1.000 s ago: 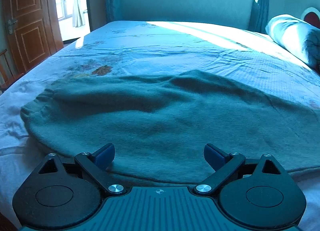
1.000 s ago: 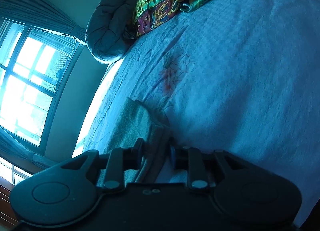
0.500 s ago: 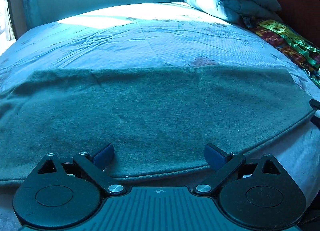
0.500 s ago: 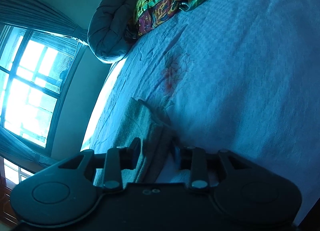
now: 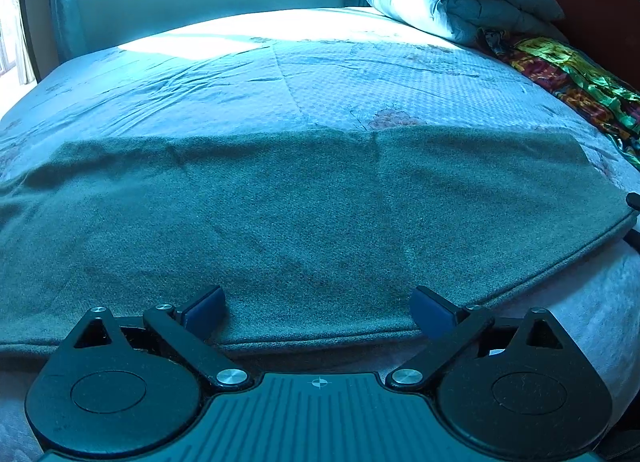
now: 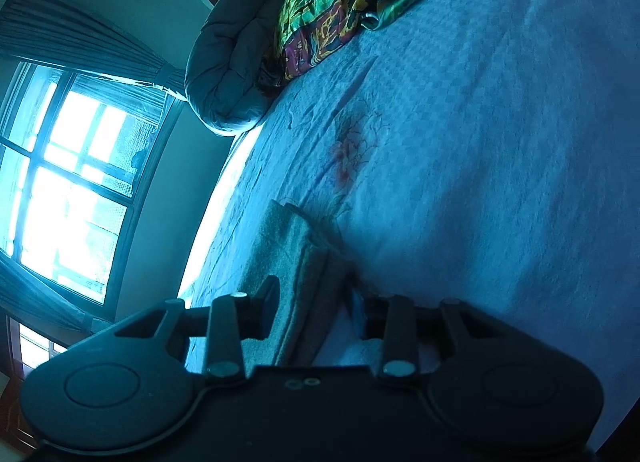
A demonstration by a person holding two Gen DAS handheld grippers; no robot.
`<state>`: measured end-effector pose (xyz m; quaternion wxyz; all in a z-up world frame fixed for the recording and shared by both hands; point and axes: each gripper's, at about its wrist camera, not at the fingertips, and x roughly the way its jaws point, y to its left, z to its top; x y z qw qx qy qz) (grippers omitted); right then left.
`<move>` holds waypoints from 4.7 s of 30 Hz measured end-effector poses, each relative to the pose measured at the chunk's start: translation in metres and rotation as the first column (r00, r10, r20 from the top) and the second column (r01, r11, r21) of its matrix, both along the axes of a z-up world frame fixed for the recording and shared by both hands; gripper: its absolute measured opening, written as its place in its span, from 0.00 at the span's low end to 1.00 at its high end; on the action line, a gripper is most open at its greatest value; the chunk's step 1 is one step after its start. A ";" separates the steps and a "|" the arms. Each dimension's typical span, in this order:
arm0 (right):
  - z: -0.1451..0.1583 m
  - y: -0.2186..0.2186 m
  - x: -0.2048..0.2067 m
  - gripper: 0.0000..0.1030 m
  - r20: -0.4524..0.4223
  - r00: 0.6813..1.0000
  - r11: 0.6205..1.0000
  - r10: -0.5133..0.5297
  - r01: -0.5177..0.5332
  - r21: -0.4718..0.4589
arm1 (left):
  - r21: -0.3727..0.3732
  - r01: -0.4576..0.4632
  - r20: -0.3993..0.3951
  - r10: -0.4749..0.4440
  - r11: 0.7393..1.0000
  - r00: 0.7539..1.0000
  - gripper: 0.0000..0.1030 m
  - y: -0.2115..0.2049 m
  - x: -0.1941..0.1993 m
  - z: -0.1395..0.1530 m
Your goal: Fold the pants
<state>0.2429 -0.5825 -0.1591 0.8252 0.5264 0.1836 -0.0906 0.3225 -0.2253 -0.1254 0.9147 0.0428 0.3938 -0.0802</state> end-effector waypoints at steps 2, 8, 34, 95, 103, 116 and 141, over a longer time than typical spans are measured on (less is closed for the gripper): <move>0.000 -0.001 -0.002 0.24 0.001 1.000 1.000 -0.006 0.006 0.002 | 0.000 0.000 0.000 0.000 1.000 1.000 0.95 0.000 0.000 0.000; 0.000 0.001 0.003 0.25 -0.014 1.000 1.000 0.005 -0.005 -0.006 | -0.032 0.010 0.005 -0.009 0.999 1.000 0.95 -0.004 -0.009 0.003; 0.133 0.163 0.061 0.09 0.068 0.950 0.835 0.305 -0.232 -0.499 | -0.124 -0.144 0.106 0.157 0.982 0.982 1.00 0.164 -0.042 0.025; 0.022 0.522 0.093 0.50 -0.487 0.609 0.060 0.627 -0.661 -0.748 | -0.460 -0.417 0.023 0.480 0.784 0.877 0.27 0.505 -0.003 -0.023; 0.052 0.483 0.064 0.70 -0.222 0.698 0.282 0.681 -0.530 -0.800 | -0.412 -0.397 0.069 0.463 0.820 0.884 0.27 0.495 -0.005 -0.007; 0.051 0.290 0.063 0.69 -0.063 0.912 0.826 0.406 -0.396 -0.401 | -0.241 -0.082 0.346 0.164 0.967 0.924 0.27 0.352 0.010 0.101; 0.035 0.216 0.060 0.69 0.088 0.903 0.906 0.421 -0.414 -0.095 | -0.046 0.246 0.132 -0.238 0.968 0.962 0.43 0.131 -0.017 0.035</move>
